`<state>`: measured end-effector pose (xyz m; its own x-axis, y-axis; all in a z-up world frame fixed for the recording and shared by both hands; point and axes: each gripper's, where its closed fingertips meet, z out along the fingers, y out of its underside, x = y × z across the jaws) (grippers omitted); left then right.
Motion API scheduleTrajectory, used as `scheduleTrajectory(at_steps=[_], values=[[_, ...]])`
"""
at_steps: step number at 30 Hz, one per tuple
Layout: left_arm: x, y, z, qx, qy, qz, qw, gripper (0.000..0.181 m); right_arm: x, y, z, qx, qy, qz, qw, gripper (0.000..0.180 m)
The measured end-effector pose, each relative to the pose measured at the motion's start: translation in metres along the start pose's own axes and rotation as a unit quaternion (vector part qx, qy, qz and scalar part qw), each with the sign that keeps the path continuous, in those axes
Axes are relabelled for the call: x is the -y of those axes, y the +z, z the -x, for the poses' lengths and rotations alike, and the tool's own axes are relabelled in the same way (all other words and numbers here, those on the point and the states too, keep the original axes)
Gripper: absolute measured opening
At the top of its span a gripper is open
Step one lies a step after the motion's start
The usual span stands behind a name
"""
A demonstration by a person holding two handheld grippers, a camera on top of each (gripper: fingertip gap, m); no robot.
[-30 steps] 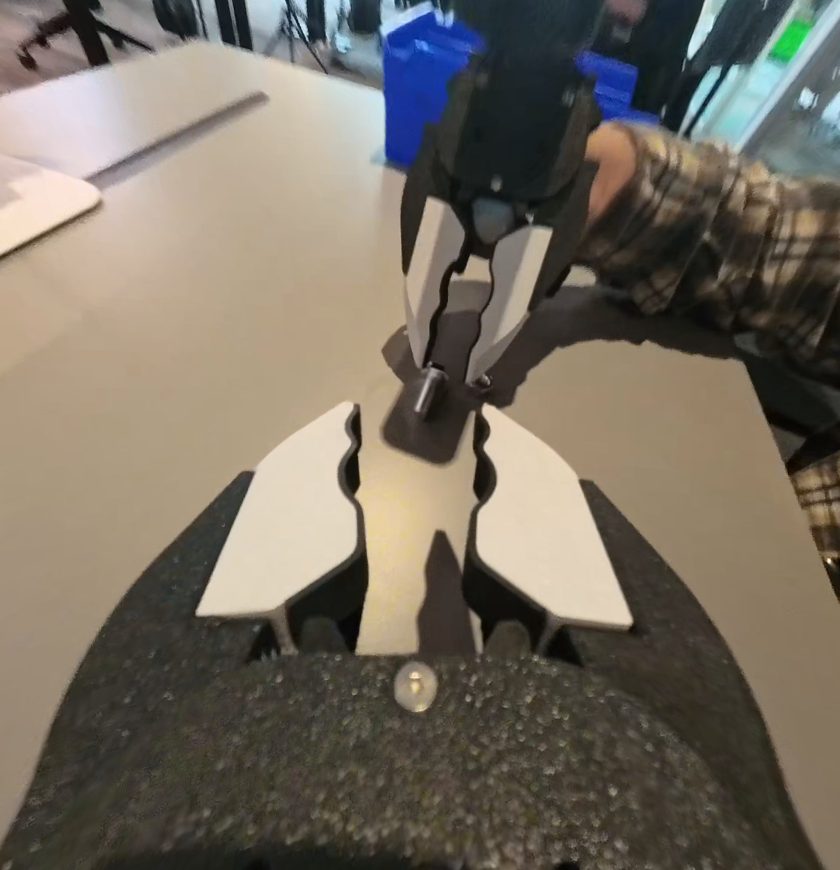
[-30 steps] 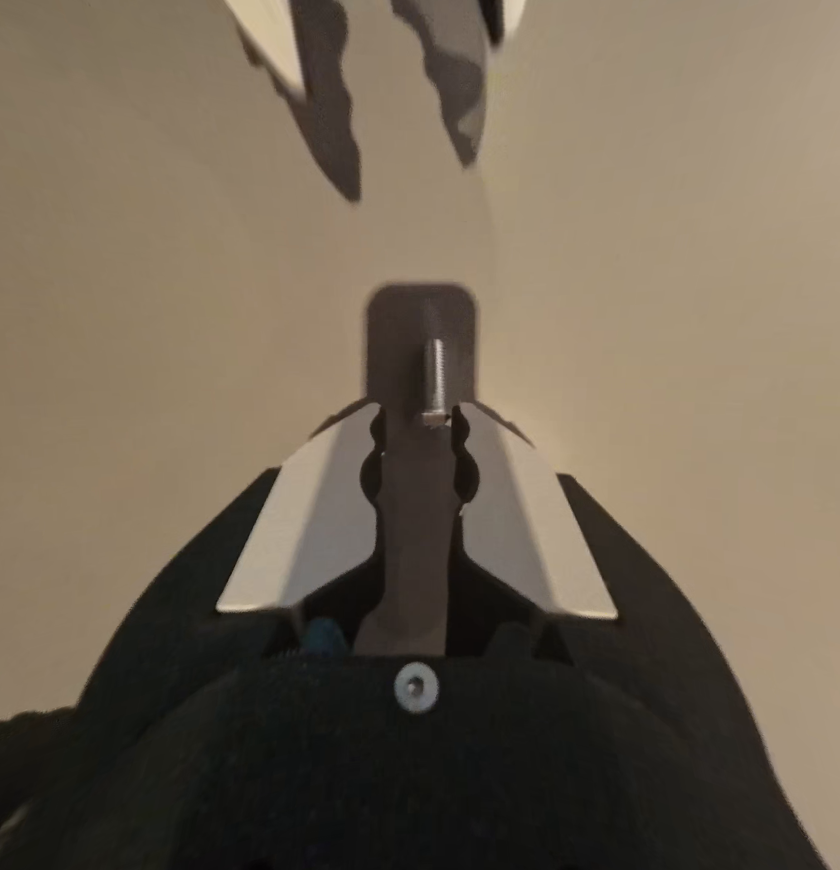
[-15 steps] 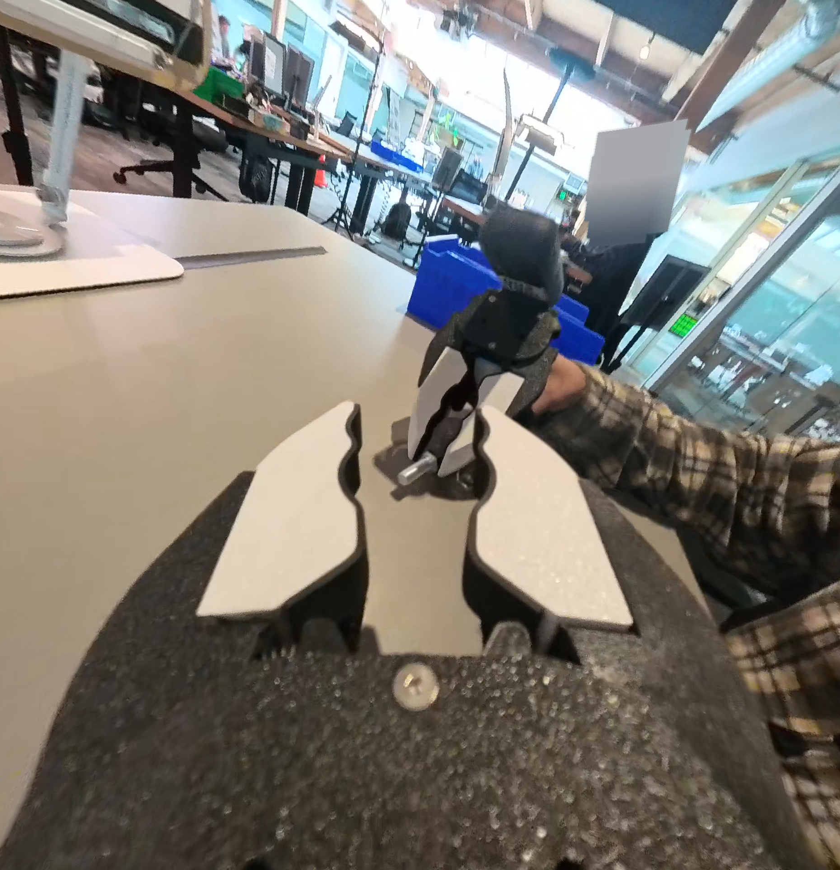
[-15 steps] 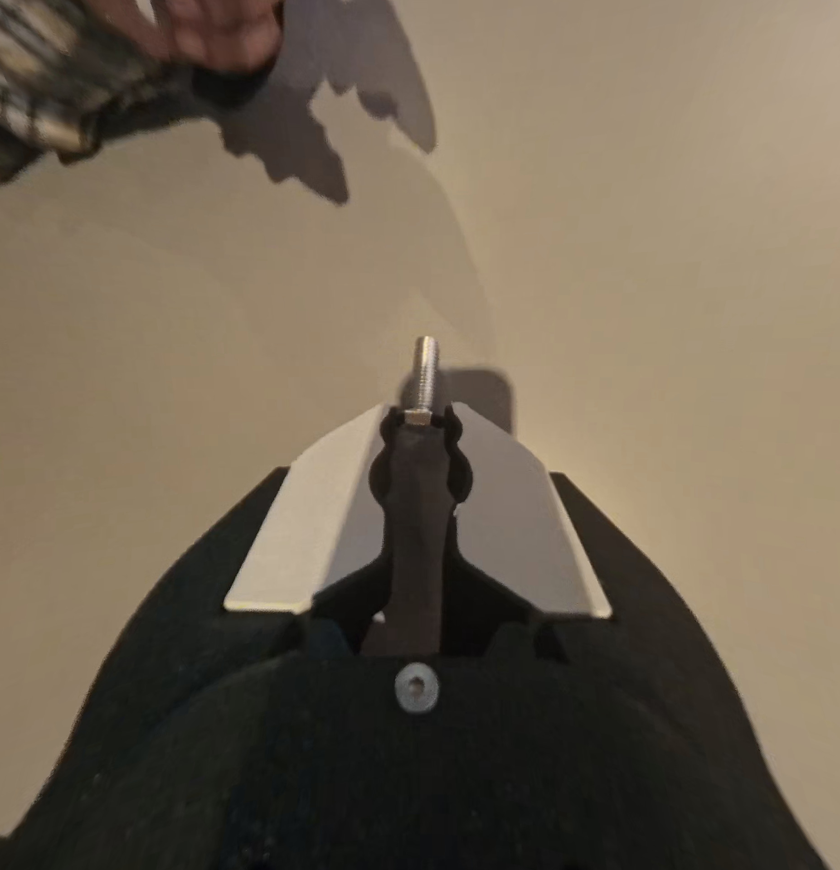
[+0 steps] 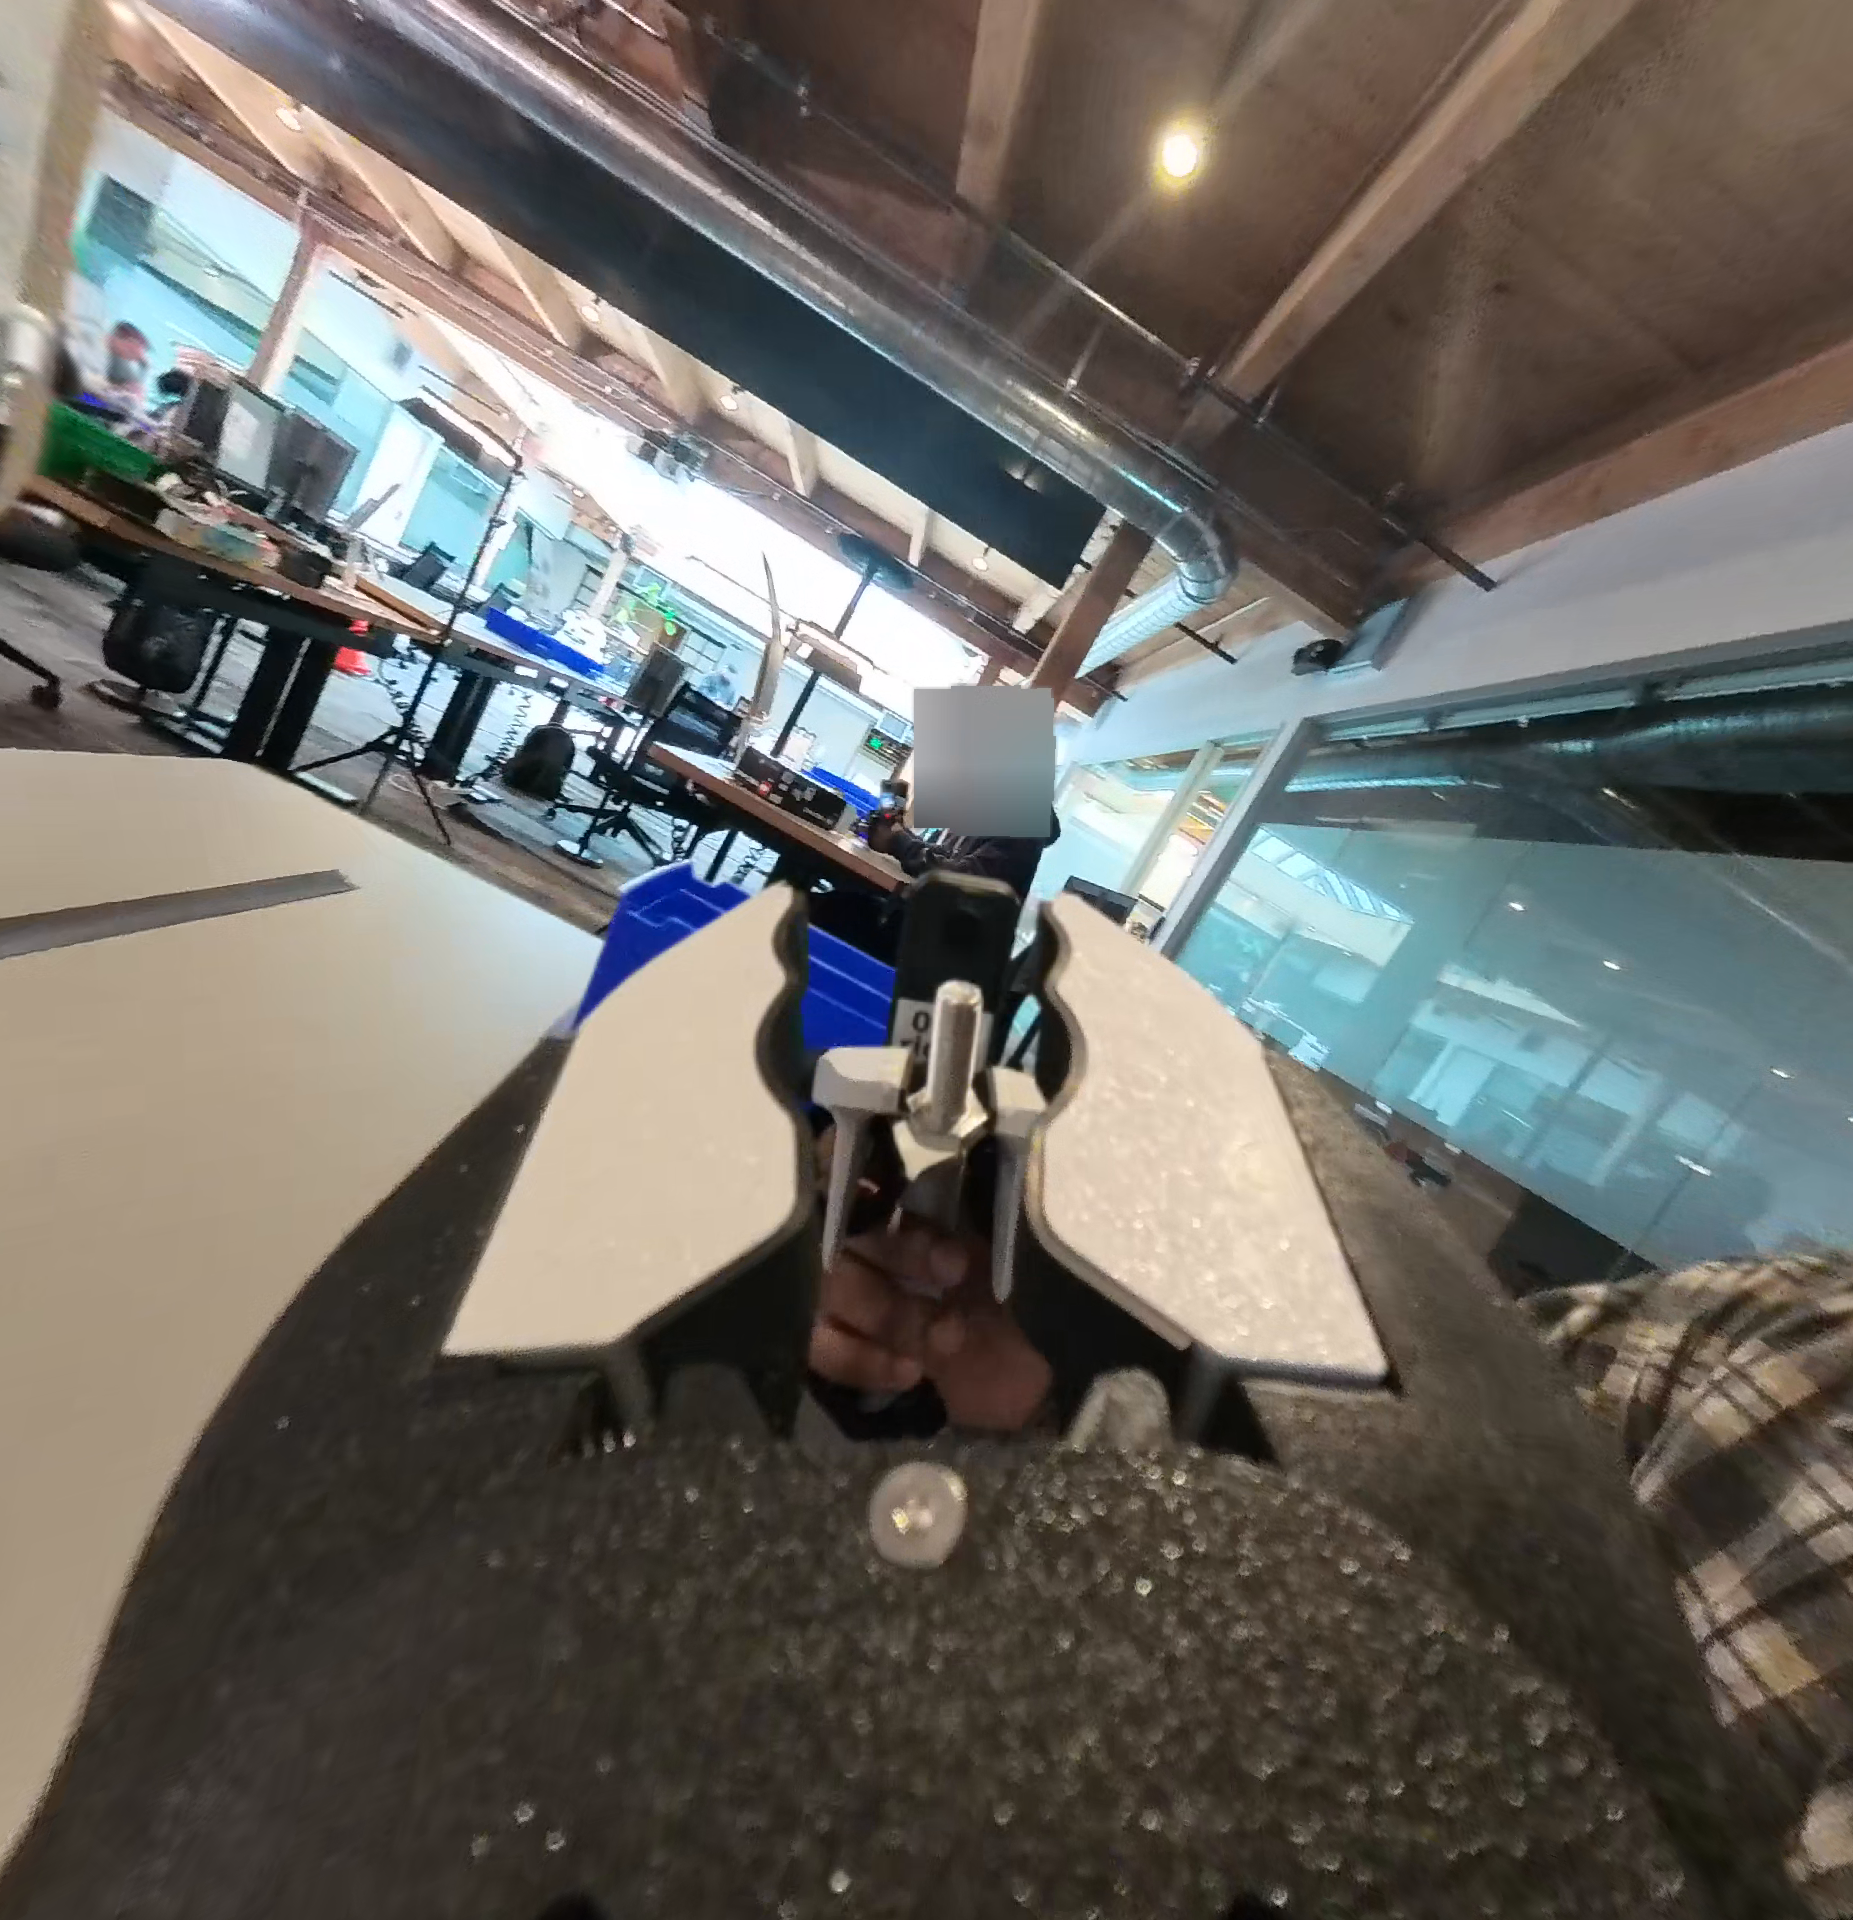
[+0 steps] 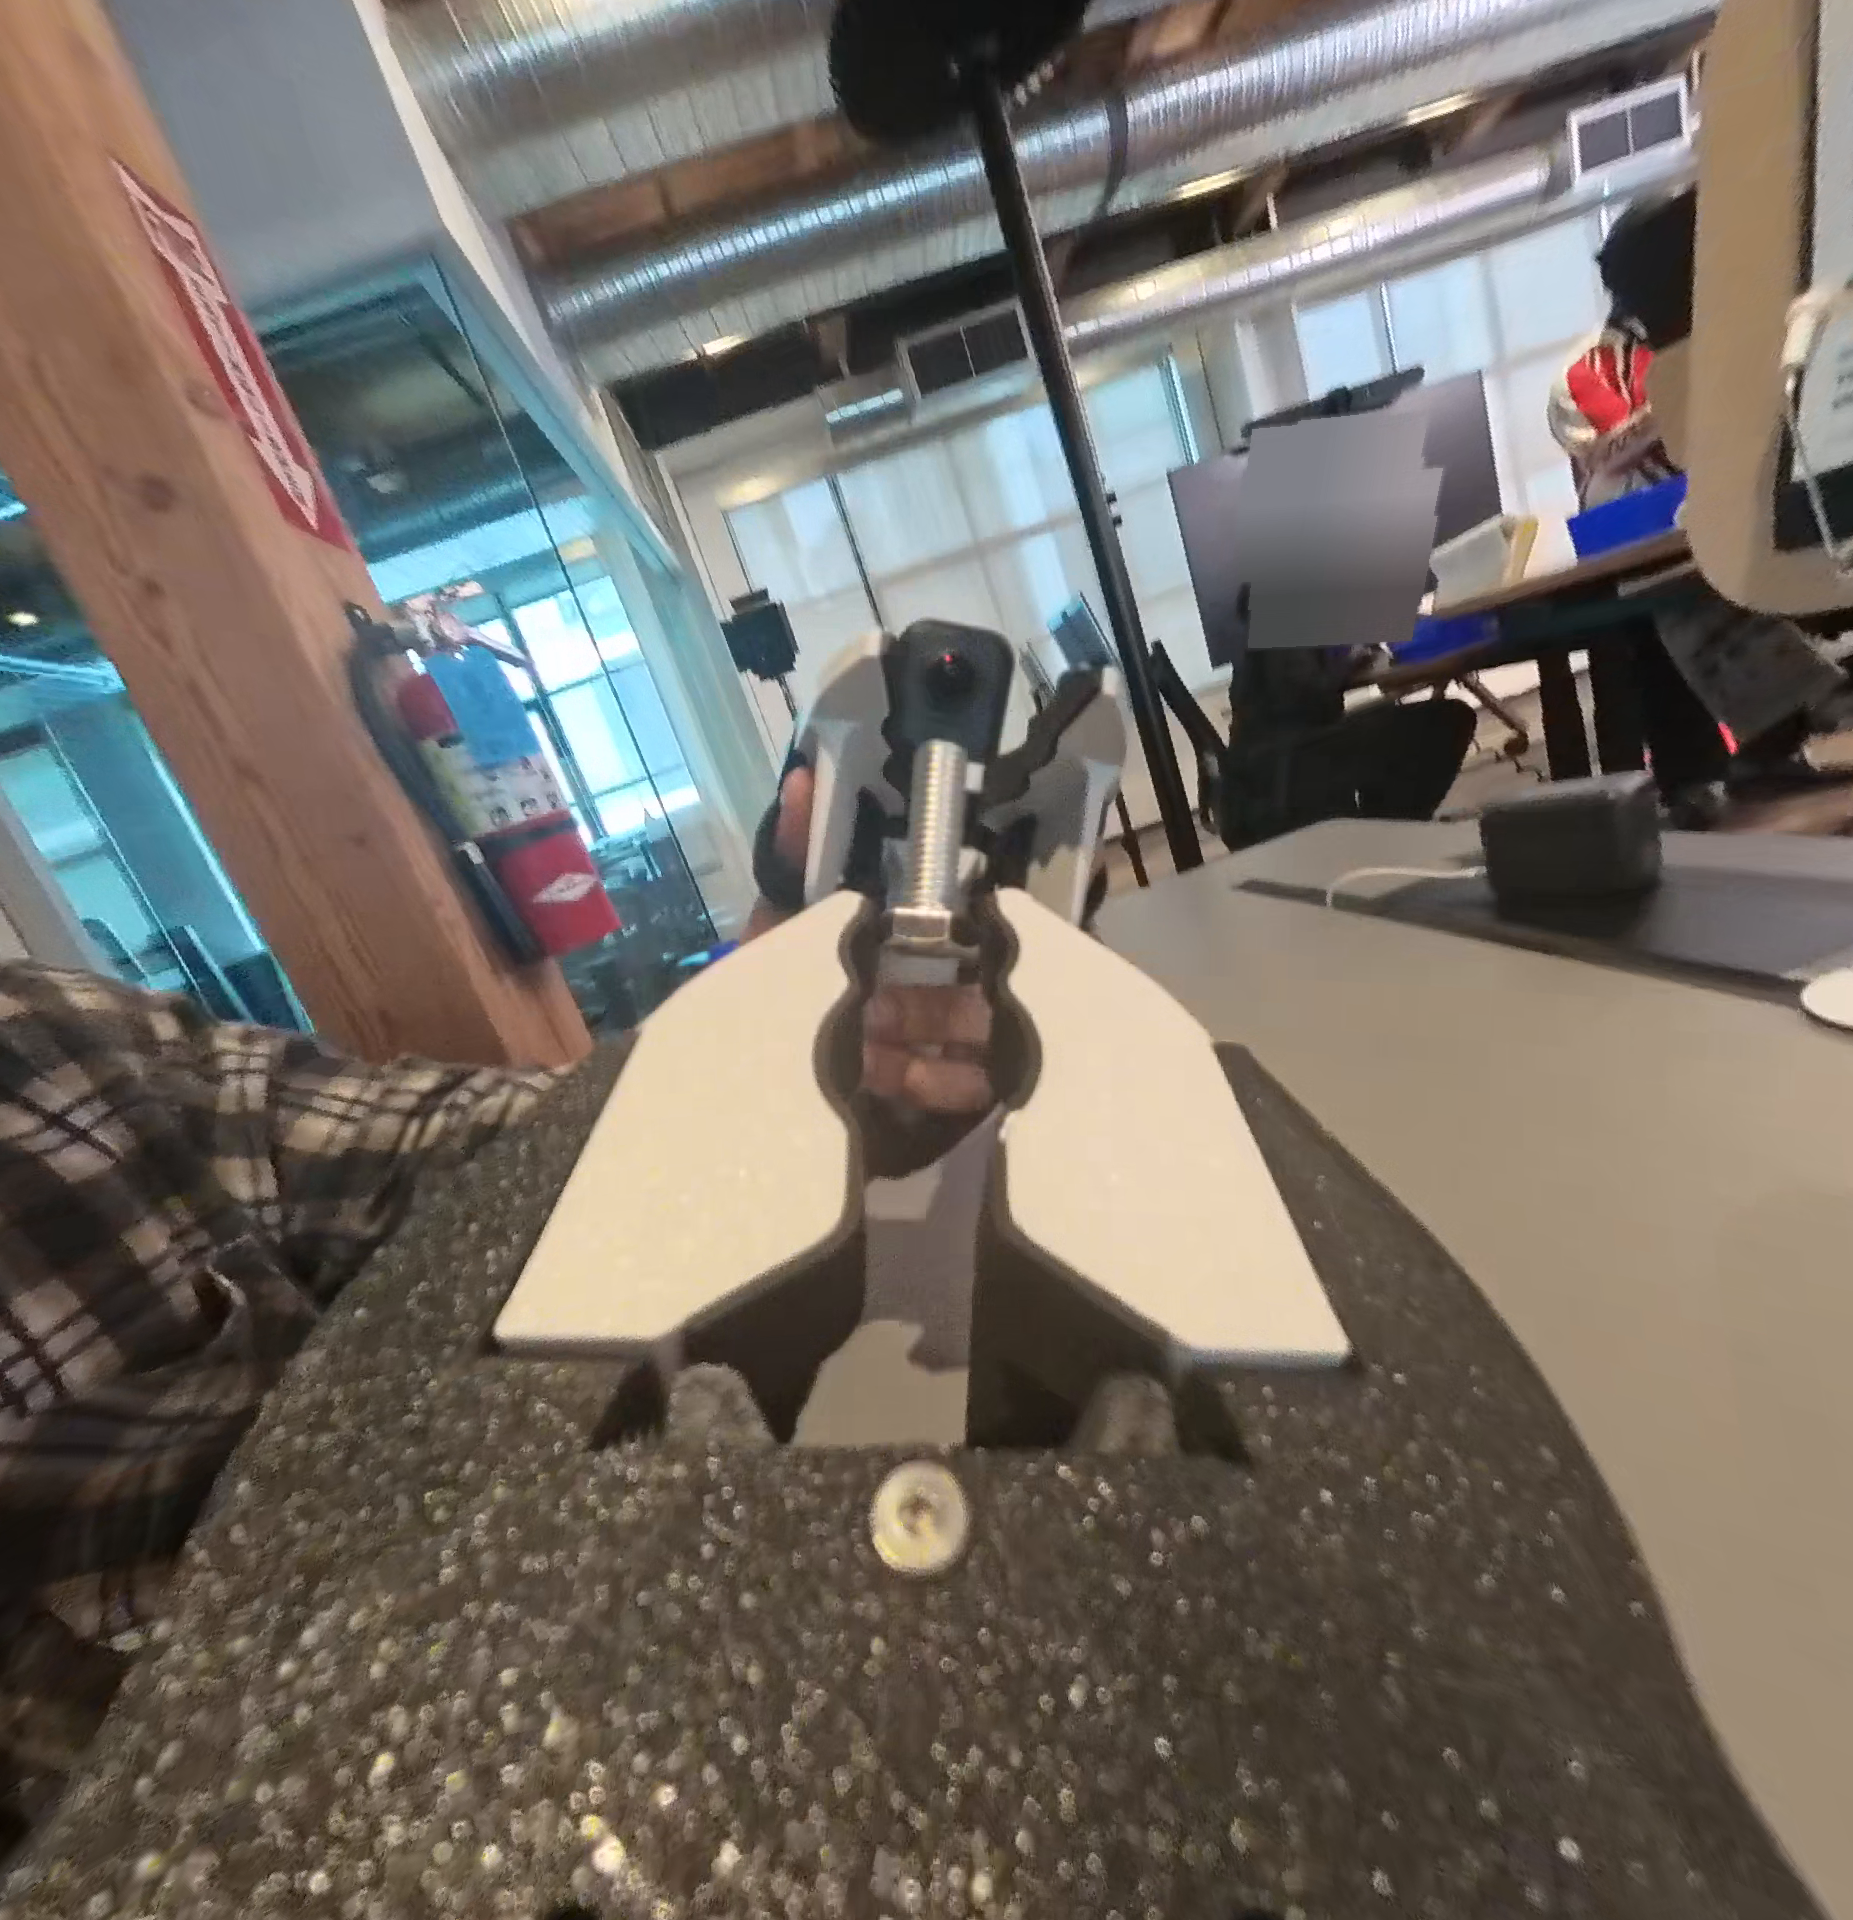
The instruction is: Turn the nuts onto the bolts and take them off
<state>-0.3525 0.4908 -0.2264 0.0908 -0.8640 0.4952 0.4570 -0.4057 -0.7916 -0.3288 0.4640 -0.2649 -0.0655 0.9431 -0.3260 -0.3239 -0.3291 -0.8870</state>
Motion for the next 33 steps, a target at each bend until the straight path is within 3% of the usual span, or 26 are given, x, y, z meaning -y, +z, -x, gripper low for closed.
scheduleTrajectory(at_steps=[12,24,33], values=[[-0.031,0.015,-0.005,-0.001,0.047,0.053,0.997,0.034,0.003,0.002,0.008,0.022,0.020,-0.030,0.999,0.018],[-0.033,0.017,-0.015,-0.012,0.076,0.061,0.995,0.016,0.004,0.004,0.009,0.020,0.016,-0.038,0.999,0.018],[-0.035,0.018,-0.015,-0.012,0.078,0.065,0.995,0.014,0.004,0.005,0.009,0.024,0.027,-0.045,0.998,0.018]])
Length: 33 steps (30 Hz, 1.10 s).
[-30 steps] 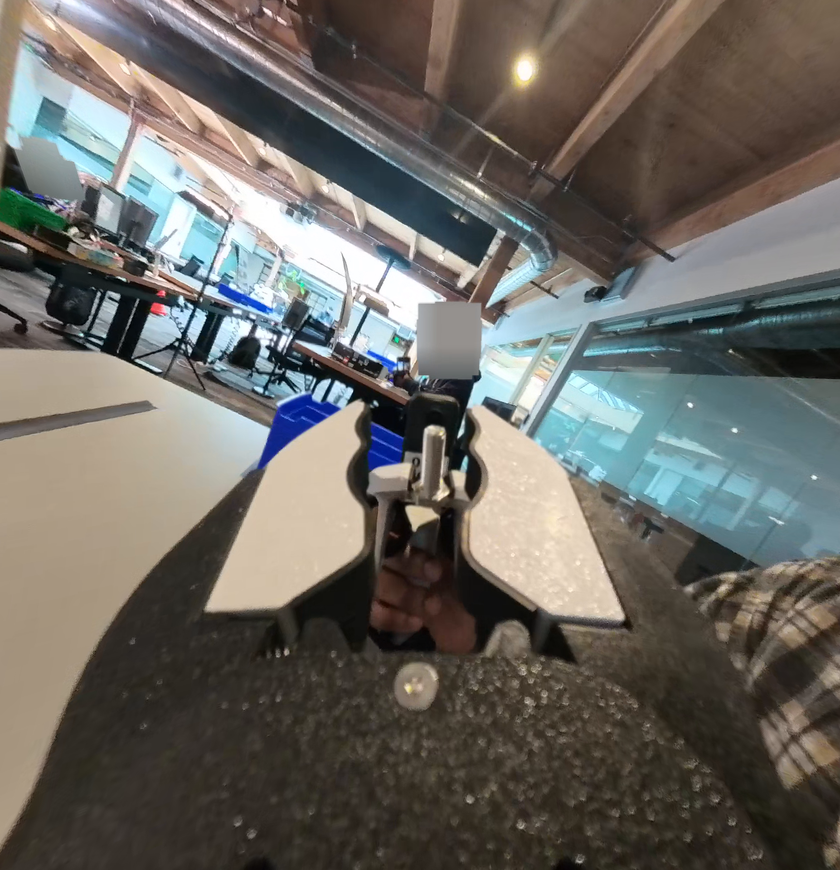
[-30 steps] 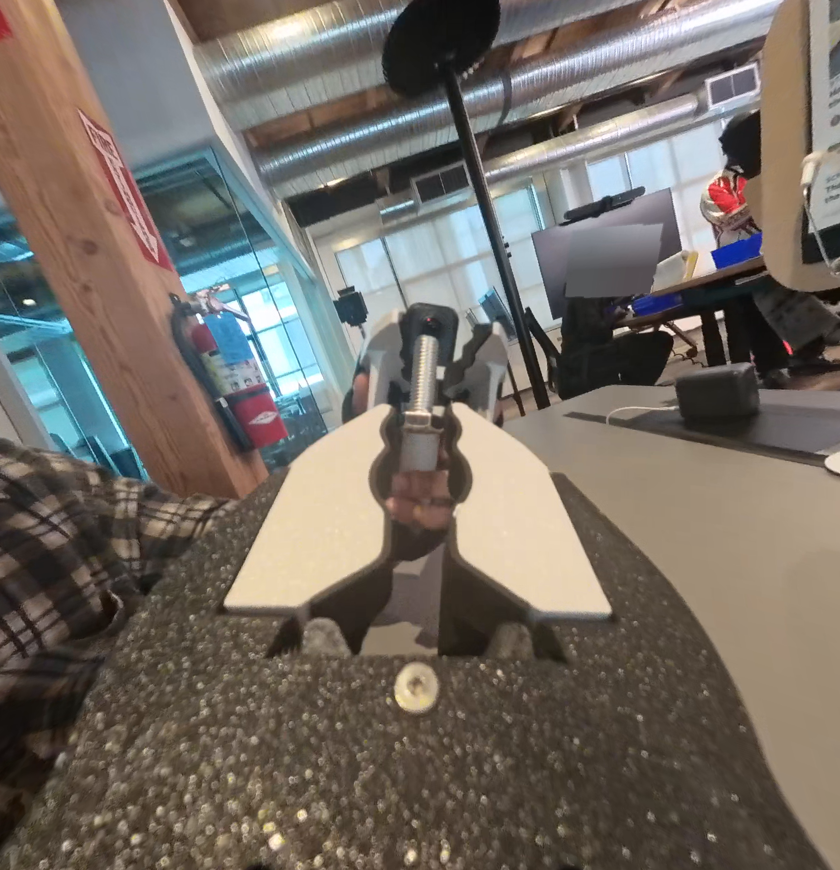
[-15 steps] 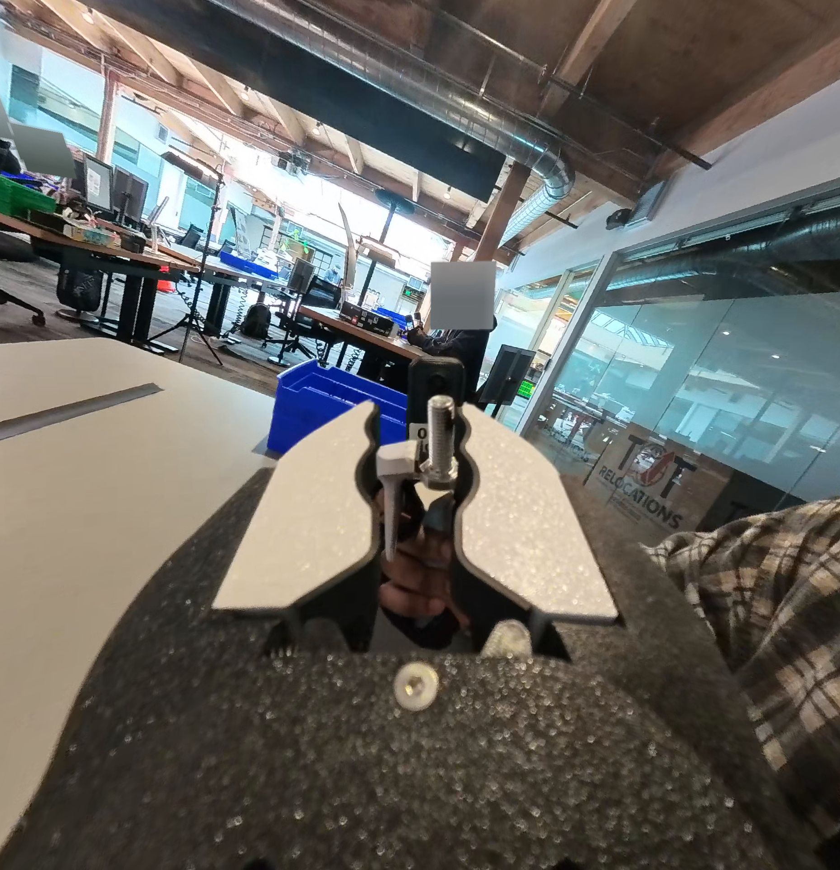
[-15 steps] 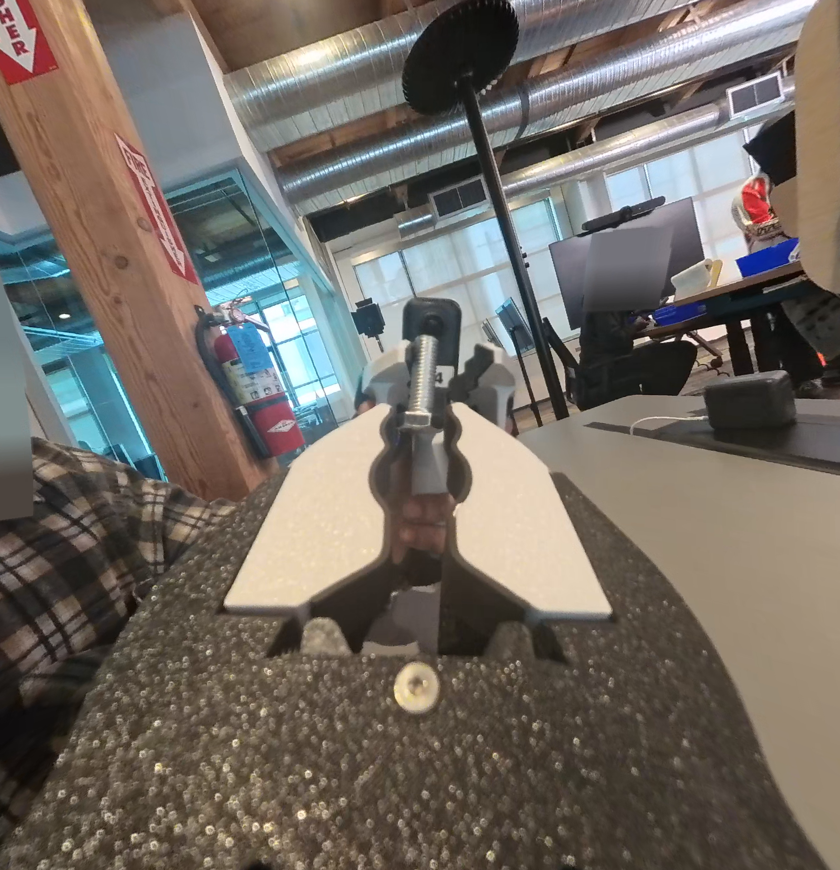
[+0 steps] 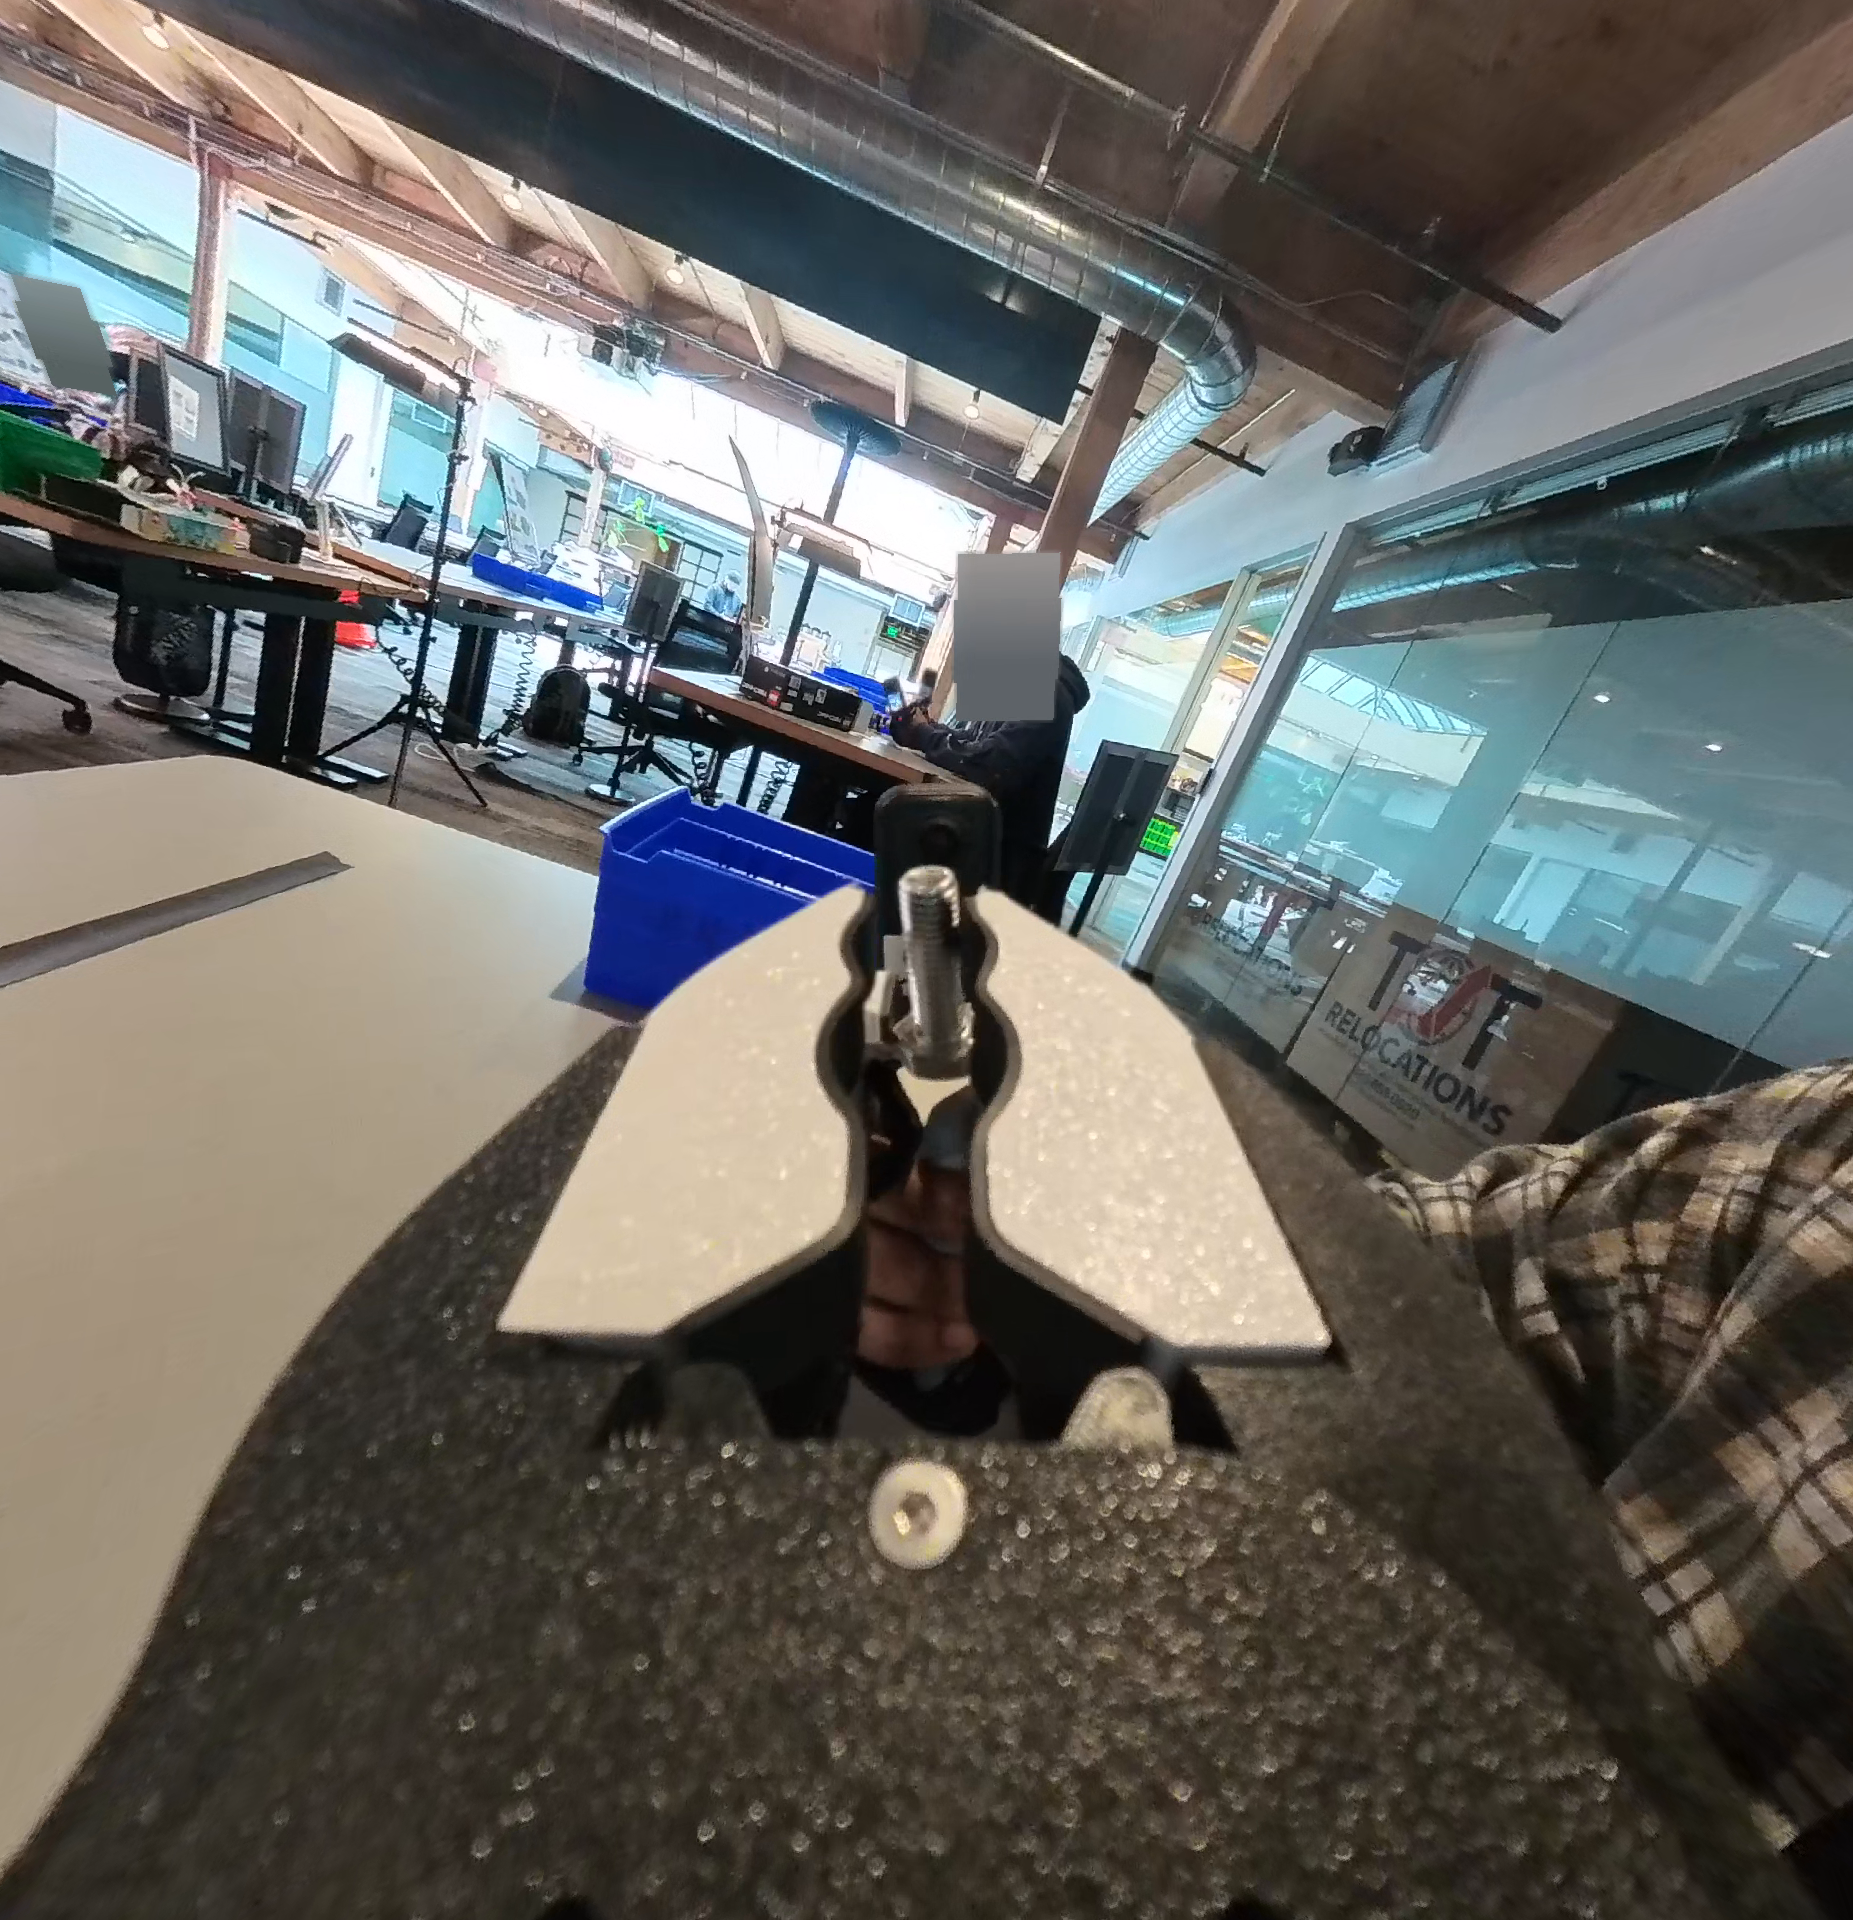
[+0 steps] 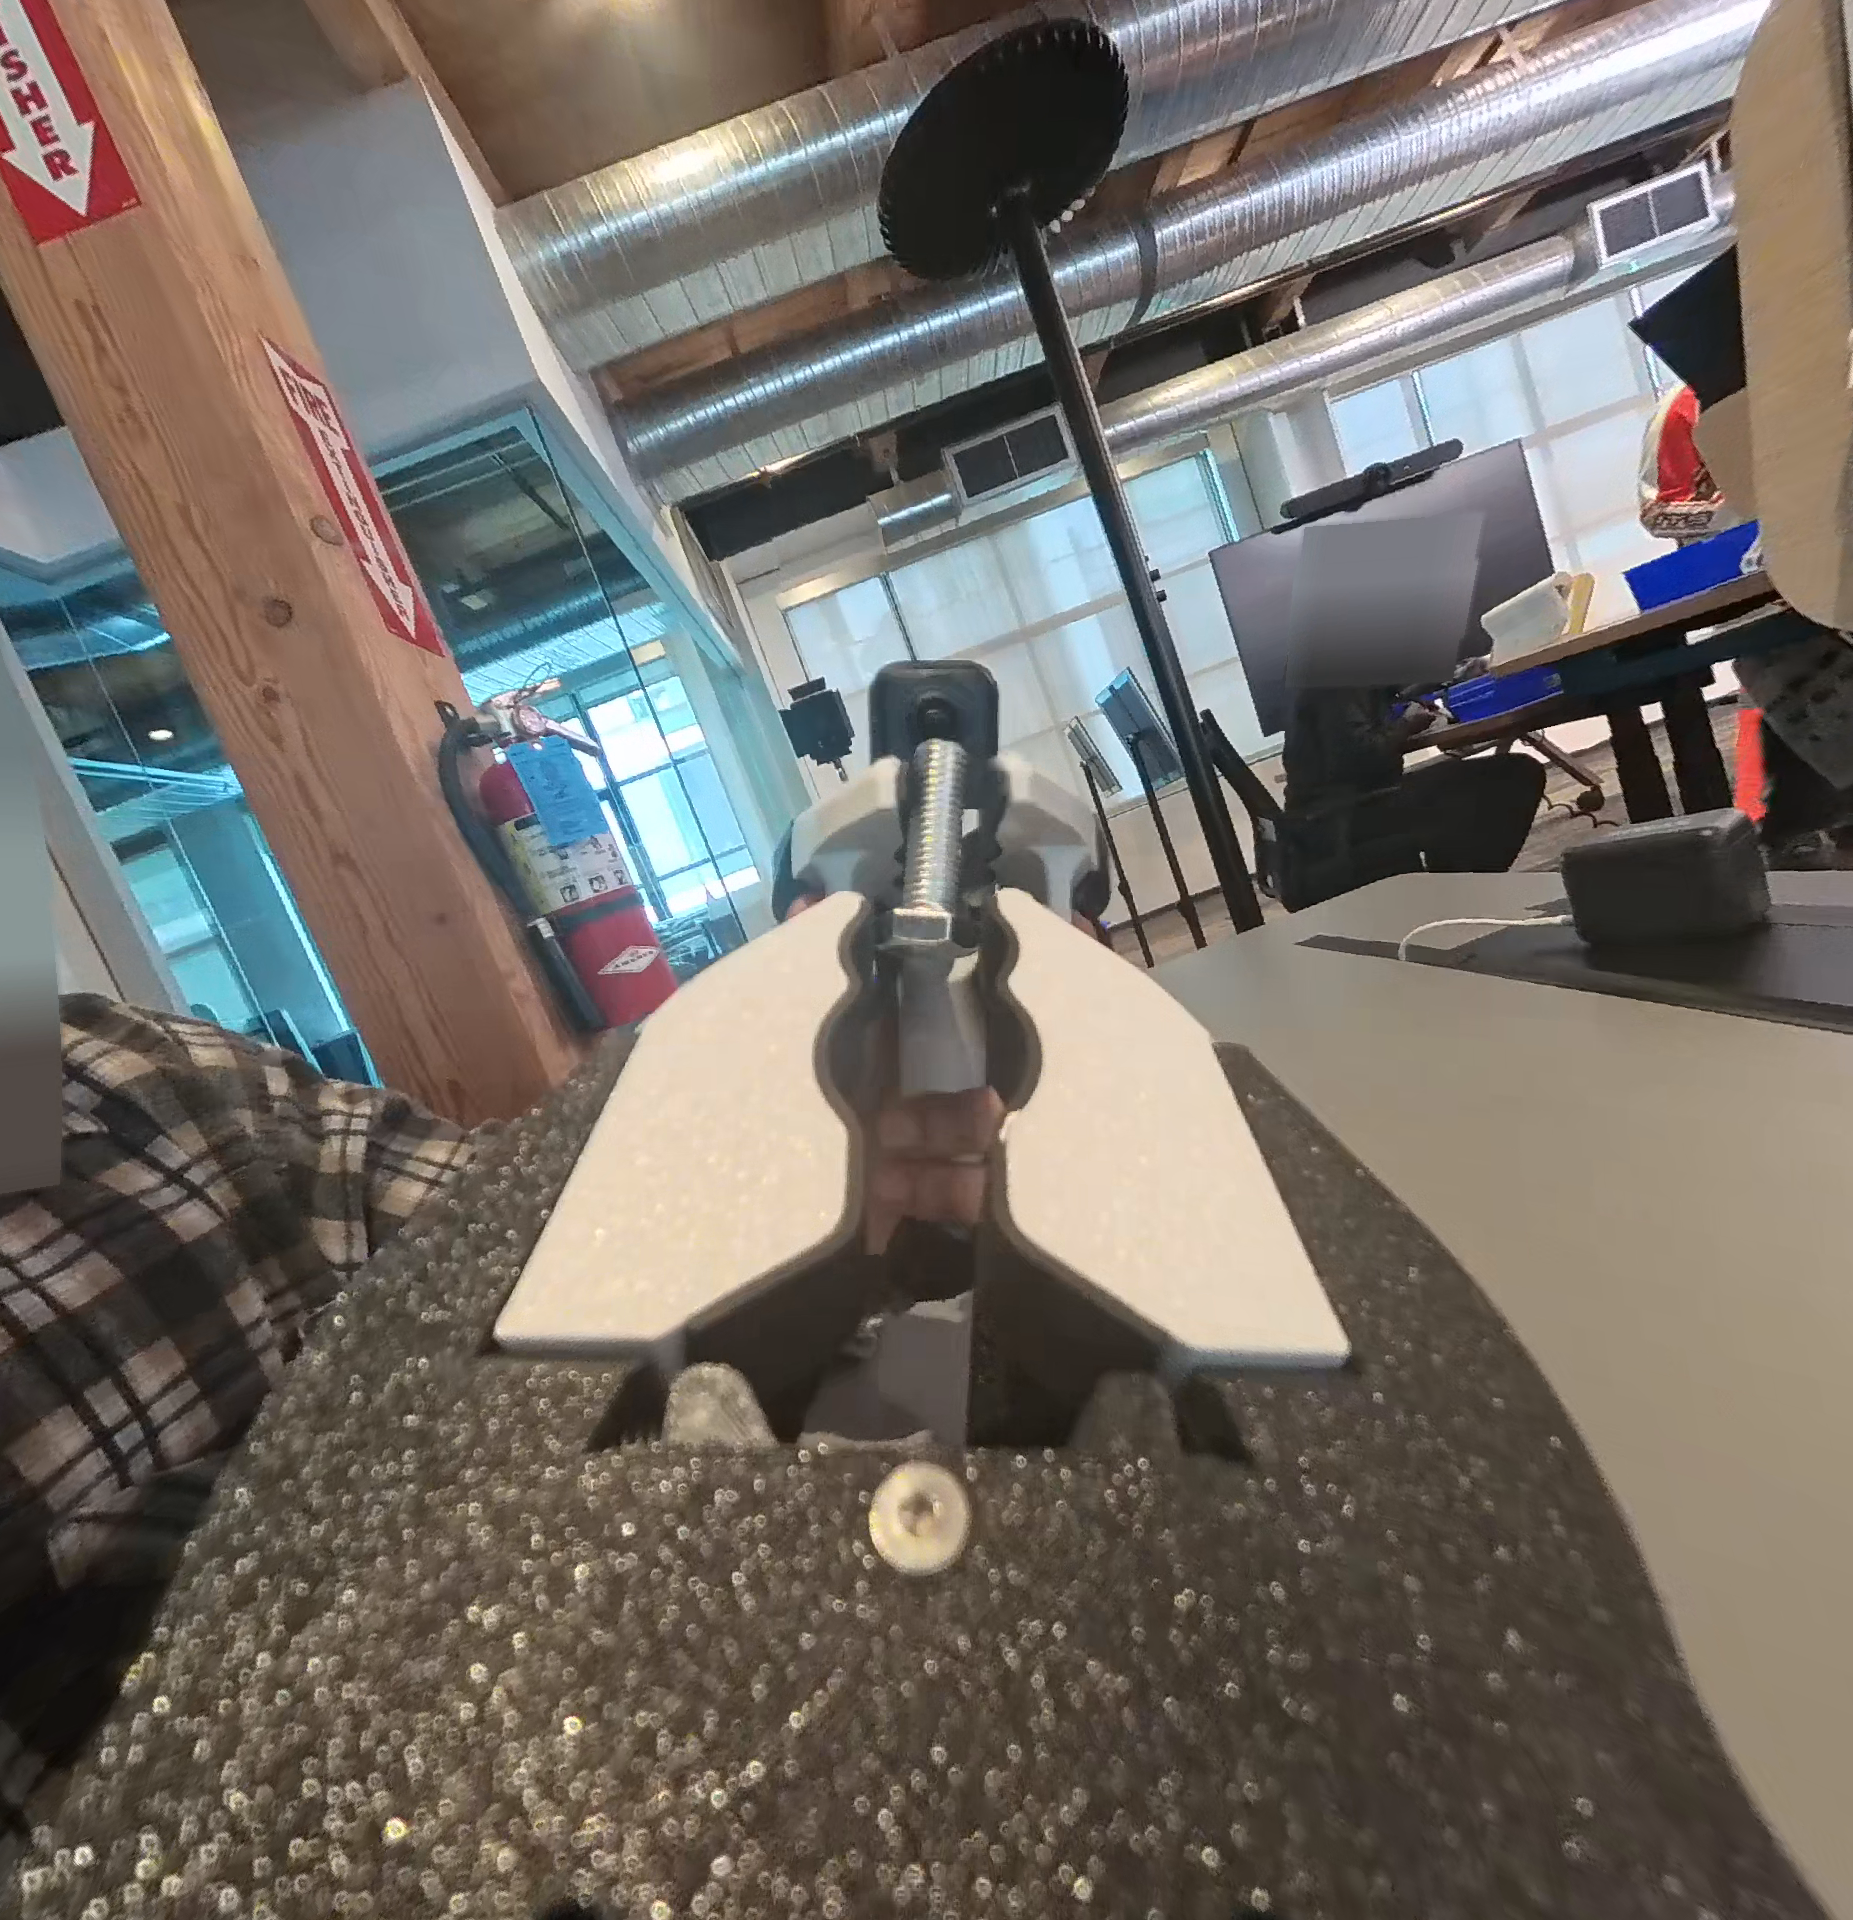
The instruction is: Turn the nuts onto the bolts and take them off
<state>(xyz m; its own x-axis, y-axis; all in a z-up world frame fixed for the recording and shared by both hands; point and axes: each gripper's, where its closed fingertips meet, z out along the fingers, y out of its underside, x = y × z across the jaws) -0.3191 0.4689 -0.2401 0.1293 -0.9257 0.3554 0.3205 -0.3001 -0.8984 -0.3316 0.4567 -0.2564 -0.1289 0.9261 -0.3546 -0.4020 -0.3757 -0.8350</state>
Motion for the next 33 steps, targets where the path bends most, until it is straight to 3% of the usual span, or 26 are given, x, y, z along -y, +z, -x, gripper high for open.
scheduleTrajectory(at_steps=[16,20,24,33], values=[[-0.006,0.000,-0.004,0.004,0.042,0.039,0.998,0.009,-0.007,0.000,-0.002,0.002,-0.008,0.032,0.999,0.019],[-0.012,-0.003,0.000,0.019,0.071,0.068,0.995,0.009,-0.014,-0.010,-0.011,-0.011,-0.009,0.090,0.996,0.020],[-0.042,-0.018,0.026,0.057,0.102,0.146,0.982,0.009,-0.010,-0.041,-0.035,-0.069,-0.072,0.150,0.984,0.019],[-0.095,-0.026,0.052,0.067,0.164,0.249,0.952,0.009,-0.022,-0.049,-0.035,-0.059,-0.104,0.225,0.967,0.015]])
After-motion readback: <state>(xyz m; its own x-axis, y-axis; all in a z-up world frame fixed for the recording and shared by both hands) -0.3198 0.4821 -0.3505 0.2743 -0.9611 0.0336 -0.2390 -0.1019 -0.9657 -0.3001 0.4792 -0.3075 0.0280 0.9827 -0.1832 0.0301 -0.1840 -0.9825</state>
